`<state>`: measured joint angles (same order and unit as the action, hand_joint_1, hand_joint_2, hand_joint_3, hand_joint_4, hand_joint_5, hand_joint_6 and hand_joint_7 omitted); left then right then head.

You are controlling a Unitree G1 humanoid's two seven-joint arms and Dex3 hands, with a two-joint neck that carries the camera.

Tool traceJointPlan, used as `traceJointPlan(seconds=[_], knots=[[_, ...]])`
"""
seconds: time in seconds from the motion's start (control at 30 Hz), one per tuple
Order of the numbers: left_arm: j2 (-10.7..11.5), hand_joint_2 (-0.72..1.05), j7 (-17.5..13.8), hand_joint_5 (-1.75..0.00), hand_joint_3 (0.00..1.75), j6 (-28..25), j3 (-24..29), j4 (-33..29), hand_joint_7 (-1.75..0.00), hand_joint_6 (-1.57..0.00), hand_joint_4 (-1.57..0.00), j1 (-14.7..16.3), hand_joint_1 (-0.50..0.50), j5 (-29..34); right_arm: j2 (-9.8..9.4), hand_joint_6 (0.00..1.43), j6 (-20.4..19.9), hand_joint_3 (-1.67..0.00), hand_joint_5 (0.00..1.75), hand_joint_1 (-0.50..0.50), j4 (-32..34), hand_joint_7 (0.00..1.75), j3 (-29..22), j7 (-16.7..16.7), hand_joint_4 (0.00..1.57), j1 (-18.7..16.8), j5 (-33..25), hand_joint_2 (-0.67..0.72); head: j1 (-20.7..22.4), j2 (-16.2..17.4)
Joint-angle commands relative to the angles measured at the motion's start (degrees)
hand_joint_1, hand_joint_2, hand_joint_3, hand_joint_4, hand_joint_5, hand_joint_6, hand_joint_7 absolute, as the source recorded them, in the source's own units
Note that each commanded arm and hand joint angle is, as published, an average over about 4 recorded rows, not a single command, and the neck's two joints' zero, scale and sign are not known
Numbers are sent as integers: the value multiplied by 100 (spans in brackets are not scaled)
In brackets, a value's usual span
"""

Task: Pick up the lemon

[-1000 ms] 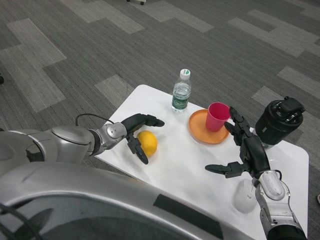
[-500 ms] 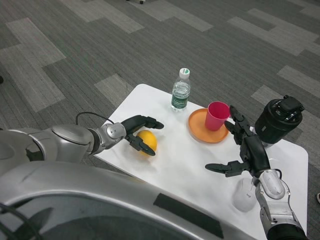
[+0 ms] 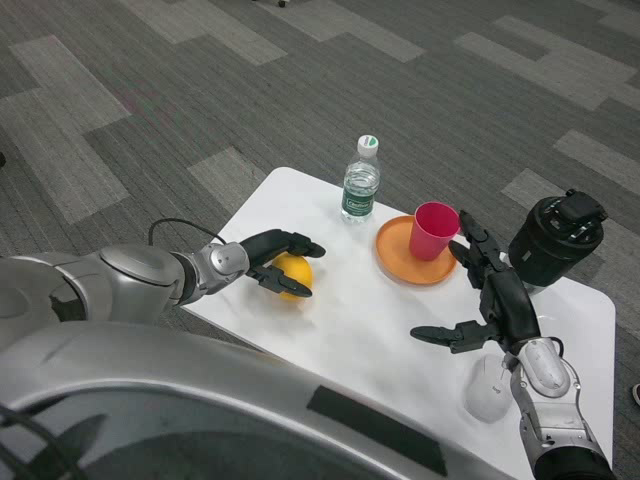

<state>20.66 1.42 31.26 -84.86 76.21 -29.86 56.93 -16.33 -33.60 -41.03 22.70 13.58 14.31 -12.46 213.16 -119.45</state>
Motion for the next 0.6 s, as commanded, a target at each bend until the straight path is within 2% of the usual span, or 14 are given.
traceJointPlan(seconds=[0.03, 0.17, 0.23, 0.43, 0.5, 0.6], knots=[[105, 105, -54, -21, 7, -138, -17, 35, 0, -63, -52, 15, 50, -20, -19, 0, 37, -40, 48, -4, 25, 0, -11, 4, 0, 98, -46, -3, 0, 0], [105, 105, -54, -21, 9, -129, -6, 35, -2, -63, -53, 15, 50, -13, -19, 0, 37, -40, 48, -4, 25, 0, -11, 4, 0, 98, -46, -3, -7, 6], [105, 105, -54, -31, 9, -127, 12, 35, -5, -67, -66, 15, 50, -7, -19, 0, 37, -40, 48, -4, 25, 0, -11, 4, 0, 98, -46, -3, -11, 10], [105, 96, -54, -92, 9, -107, 75, 39, -10, -99, -124, 24, 50, 7, -19, 0, 37, -40, 48, -4, 25, 0, -11, 4, 0, 98, -46, -3, -9, 8], [105, 96, -54, -105, 9, -94, 97, 43, -14, -106, -136, 28, 50, 11, -19, 0, 37, -40, 48, -4, 25, 0, -11, 4, 0, 98, -46, -3, -9, 8], [105, 96, -54, -121, 9, -85, 110, 43, -17, -113, -142, 35, 50, 11, -23, 0, 37, -40, 48, -4, 25, 0, -11, 4, 0, 98, -46, -3, -7, -3]])
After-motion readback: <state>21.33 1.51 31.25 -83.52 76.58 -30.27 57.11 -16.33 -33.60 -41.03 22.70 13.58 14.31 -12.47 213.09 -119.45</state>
